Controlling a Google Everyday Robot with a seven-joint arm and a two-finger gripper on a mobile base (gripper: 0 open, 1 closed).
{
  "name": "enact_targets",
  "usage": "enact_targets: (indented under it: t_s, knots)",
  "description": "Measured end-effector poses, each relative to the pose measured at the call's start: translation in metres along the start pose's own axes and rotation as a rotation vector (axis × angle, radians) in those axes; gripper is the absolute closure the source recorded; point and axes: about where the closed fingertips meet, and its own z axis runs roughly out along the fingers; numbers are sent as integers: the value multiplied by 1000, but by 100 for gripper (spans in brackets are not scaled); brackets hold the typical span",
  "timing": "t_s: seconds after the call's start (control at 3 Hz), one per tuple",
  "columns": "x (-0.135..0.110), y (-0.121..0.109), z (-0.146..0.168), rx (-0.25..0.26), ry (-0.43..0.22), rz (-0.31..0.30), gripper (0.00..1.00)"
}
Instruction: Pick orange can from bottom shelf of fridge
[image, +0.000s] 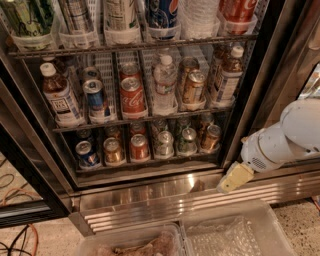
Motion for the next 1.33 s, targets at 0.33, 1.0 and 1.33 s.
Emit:
enact_targets:
  t_s: [0.33, 1.0, 1.33]
  knots:
    - [-7, 0, 9, 31, -21, 23, 0]
    - [-6, -9, 66, 51, -160, 252, 0]
    - [-7, -14, 92, 68, -231, 323, 0]
